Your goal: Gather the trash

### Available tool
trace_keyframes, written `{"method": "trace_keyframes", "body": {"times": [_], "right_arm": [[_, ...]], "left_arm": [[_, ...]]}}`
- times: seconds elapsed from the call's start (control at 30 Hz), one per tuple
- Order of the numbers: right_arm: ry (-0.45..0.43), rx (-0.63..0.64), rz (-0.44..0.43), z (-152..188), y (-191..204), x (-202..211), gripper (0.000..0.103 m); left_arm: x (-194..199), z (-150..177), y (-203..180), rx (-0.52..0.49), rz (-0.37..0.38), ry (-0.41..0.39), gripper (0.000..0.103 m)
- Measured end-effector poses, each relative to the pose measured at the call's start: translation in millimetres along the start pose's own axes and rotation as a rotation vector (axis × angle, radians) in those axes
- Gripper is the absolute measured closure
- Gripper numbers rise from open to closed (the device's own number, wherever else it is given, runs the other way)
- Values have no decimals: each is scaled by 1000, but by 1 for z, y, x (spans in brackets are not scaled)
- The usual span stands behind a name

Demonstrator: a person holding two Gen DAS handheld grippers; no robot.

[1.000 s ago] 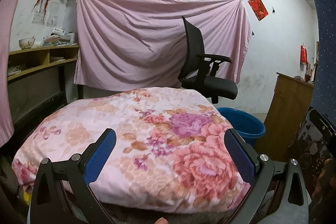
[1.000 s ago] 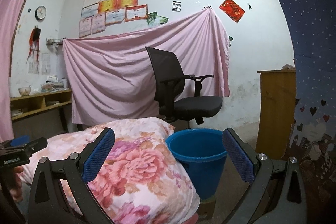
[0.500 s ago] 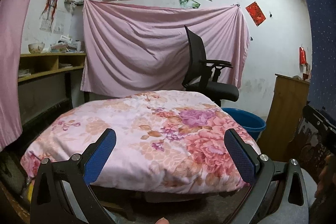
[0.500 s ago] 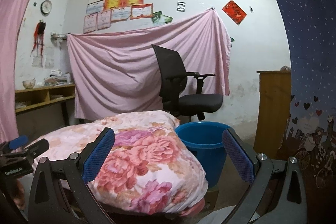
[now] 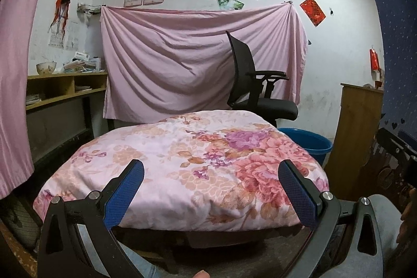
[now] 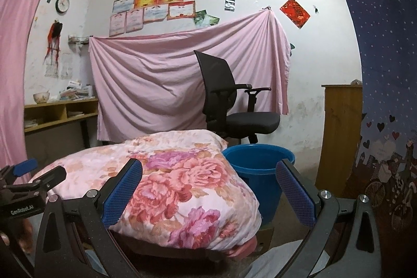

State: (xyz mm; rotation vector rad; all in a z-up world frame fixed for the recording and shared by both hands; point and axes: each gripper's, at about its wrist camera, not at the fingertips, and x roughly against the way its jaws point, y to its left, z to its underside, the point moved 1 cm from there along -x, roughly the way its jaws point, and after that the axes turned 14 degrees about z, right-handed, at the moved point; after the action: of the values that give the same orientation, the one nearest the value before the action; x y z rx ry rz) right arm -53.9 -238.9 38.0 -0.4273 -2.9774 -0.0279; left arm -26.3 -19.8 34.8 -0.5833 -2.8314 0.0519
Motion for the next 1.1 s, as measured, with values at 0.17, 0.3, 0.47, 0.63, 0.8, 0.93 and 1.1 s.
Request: {"method": "trace_keyframes", "body": {"times": [0.17, 0.3, 0.47, 0.63, 0.8, 0.93, 1.1], "right_arm": [[26, -4, -1, 7, 2, -2, 0], [40, 9, -8, 10, 4, -4, 0], [41, 20, -15, 11, 6, -3, 0], [50, 24, -18, 12, 8, -4, 0], [65, 32, -29, 14, 10, -6, 0], [66, 38, -33, 14, 12, -5, 0], [67, 36, -32, 14, 12, -6, 0]], "left_arm": [[1, 3, 5, 4, -10, 2, 2], [2, 4, 6, 6, -11, 2, 2], [2, 4, 7, 8, -8, 2, 2], [2, 4, 6, 8, -8, 1, 2], [2, 6, 4, 20, -2, 3, 2], [2, 7, 3, 21, -1, 4, 2], [1, 7, 2, 19, 0, 4, 2]]}}
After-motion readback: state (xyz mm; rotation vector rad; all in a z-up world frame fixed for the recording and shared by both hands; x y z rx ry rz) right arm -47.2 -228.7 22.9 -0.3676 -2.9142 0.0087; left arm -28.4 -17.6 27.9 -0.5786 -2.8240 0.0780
